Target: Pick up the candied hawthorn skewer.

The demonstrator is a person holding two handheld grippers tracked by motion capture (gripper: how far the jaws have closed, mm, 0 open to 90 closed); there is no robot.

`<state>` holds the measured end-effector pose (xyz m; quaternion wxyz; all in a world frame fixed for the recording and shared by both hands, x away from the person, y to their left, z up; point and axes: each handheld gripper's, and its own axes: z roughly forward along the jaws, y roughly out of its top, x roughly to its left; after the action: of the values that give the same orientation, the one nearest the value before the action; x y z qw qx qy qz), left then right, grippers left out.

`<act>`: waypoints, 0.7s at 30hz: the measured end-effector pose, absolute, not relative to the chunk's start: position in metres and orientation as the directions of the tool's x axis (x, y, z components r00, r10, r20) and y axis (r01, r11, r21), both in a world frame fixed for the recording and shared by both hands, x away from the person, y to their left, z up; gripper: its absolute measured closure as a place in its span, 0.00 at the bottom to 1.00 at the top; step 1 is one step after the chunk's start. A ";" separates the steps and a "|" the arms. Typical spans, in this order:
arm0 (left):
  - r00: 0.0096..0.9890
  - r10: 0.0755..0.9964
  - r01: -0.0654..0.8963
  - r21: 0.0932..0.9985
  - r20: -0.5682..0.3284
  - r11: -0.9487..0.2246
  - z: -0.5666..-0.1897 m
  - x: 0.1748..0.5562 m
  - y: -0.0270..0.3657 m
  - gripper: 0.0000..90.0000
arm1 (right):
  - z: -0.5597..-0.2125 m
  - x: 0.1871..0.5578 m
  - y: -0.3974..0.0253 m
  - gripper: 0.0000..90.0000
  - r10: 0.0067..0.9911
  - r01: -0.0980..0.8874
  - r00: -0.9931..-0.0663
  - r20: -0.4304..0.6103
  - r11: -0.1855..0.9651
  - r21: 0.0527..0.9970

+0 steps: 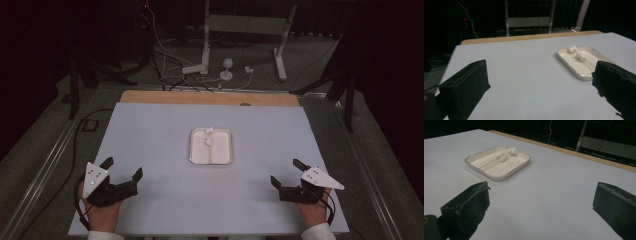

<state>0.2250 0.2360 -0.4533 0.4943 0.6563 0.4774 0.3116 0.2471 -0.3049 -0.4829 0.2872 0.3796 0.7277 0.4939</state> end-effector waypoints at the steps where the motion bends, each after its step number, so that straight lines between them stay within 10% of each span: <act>1: 0.360 0.931 0.322 0.945 -0.065 -0.058 -0.452 0.227 0.235 0.01 | -0.483 0.247 -0.305 0.01 0.837 0.269 -0.546 -0.043 0.223 0.937; 21: 0.436 0.893 0.351 0.935 -0.113 -0.053 -0.437 0.274 0.190 0.01 | -0.482 0.246 -0.307 0.01 0.846 0.269 -0.532 -0.043 0.217 0.938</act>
<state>0.2742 0.1904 -0.4372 0.5118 0.6754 0.4601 0.2648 0.2459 -0.3074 -0.4820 0.2923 0.3853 0.7233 0.4929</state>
